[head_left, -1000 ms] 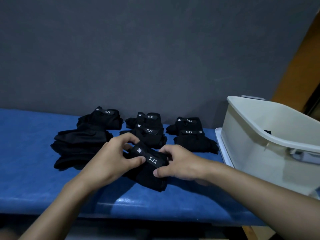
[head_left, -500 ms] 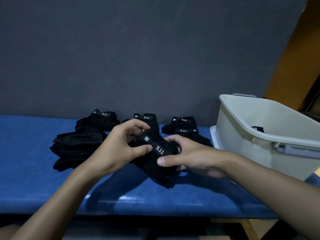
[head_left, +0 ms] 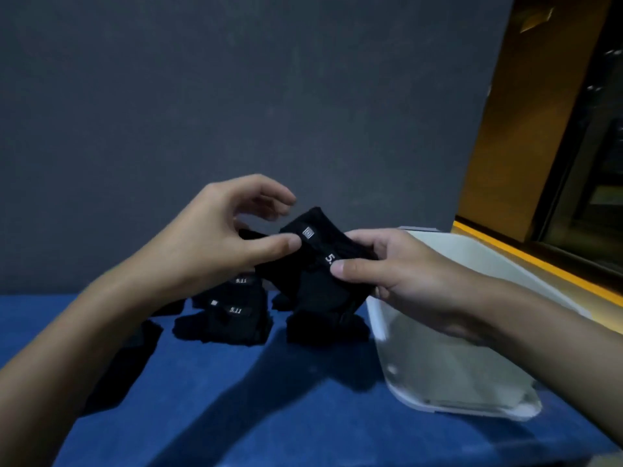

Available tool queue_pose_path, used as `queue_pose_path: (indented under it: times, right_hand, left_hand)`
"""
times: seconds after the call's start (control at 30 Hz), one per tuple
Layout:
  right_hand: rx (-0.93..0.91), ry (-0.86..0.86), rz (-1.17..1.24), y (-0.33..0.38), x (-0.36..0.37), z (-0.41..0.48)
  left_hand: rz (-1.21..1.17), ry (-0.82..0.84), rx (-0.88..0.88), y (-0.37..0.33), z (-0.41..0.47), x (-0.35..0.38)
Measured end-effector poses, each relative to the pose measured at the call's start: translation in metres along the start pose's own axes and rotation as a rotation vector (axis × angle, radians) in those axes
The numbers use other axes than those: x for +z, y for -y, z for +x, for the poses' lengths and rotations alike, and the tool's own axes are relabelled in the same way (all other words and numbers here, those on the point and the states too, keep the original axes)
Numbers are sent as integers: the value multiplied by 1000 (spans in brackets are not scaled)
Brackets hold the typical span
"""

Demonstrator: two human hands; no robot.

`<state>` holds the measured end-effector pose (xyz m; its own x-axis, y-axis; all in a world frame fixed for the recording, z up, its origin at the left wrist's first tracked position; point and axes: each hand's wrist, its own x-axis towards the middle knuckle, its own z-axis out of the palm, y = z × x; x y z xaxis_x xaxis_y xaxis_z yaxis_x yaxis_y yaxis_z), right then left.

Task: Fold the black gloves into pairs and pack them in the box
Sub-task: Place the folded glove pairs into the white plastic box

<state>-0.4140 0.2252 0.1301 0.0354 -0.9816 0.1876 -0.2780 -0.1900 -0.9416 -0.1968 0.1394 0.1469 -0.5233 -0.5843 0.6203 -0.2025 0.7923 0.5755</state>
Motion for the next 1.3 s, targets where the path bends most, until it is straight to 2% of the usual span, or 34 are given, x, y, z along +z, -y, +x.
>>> queue_pose_path:
  times: [0.07, 0.13, 0.33, 0.5, 0.6, 0.67, 0.9, 1.0, 1.13, 1.3]
  right_hand:
    - [-61, -111, 30, 9, -13, -3]
    - [-108, -194, 83, 16, -26, -6]
    - [-105, -260, 111, 22, -61, -19]
    - [-25, -150, 115, 23, -95, -35]
    - [4, -216, 152, 27, -121, -39]
    - [25, -260, 91, 31, -135, -39]
    - [116, -210, -176, 25, -181, -31]
    - [192, -182, -240, 14, -194, -23]
    - [323, -152, -384, -5, -206, -12]
    - [494, -7, -572, -26, -206, -4]
  left_hand:
    - [-1, -119, -32, -4, 8, 3]
    - [-109, -191, -100, -7, 17, 12]
    - [-755, -89, -275, -31, 58, 59]
    - [-859, -60, -276, -54, 91, 97]
    - [-811, 20, -250, -64, 105, 118]
    - [-779, 56, -232, -69, 113, 131]
    - [-656, 108, -223, -66, 134, 169]
    - [-609, 184, -236, -53, 139, 179]
    - [-264, 190, -107, -9, 137, 186]
    - [119, 361, 71, 24, 126, 184]
